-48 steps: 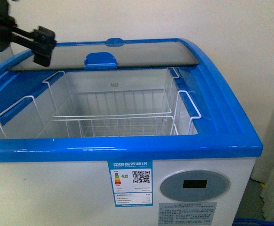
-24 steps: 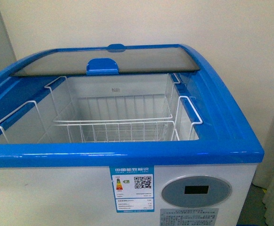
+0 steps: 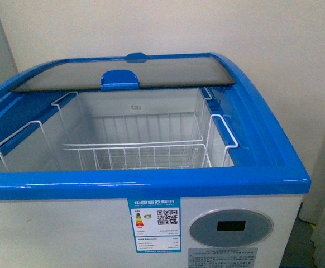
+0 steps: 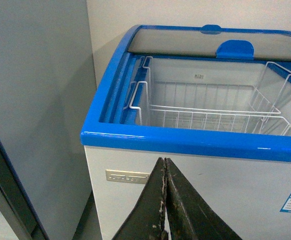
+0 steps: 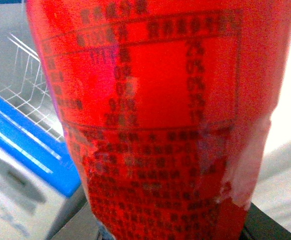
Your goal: Put drink in fridge
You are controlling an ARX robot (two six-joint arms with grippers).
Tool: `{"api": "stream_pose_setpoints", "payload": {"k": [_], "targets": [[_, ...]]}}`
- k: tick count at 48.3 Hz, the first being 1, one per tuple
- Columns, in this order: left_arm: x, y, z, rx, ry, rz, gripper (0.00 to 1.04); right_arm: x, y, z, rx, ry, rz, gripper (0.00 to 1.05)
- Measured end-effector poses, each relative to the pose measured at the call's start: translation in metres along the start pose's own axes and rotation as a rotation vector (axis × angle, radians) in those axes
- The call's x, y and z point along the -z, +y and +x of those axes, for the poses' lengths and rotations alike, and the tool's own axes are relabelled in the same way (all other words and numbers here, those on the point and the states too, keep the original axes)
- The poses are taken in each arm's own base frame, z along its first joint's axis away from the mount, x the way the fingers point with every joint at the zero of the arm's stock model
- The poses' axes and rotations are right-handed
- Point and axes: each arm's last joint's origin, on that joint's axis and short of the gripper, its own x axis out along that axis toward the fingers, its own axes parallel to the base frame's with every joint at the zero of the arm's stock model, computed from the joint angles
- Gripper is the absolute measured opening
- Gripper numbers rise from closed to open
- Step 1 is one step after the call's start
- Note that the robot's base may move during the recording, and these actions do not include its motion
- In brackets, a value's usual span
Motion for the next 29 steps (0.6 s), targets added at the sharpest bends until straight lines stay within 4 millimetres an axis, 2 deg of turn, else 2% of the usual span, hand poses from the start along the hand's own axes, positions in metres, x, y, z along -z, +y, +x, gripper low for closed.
{"api": "stream_pose_setpoints", "payload": {"k": [2,5,10,15,20,29], "targets": [[0.000,0.000,0.000,0.000,-0.002,0.000,0.03,-0.009,-0.001,0.010,-0.018,-0.032,-0.076,0.38],[0.001,0.000,0.000,0.000,-0.006,0.000,0.03,-0.024,0.004,0.039,-0.085,-0.057,-0.249,0.38],[0.011,0.000,0.000,0.000,-0.007,0.000,0.03,-0.046,0.033,0.087,-0.231,-0.051,-0.515,0.38],[0.011,0.000,-0.001,0.000,-0.012,0.002,0.03,-0.063,0.063,0.129,-0.291,-0.044,-0.670,0.38],[0.011,0.000,-0.001,0.000,-0.012,0.002,0.03,-0.067,0.089,0.159,-0.335,-0.028,-0.725,0.38],[0.011,0.000,-0.001,0.000,-0.012,0.003,0.03,-0.053,0.125,0.206,-0.360,0.003,-0.788,0.38]]}}
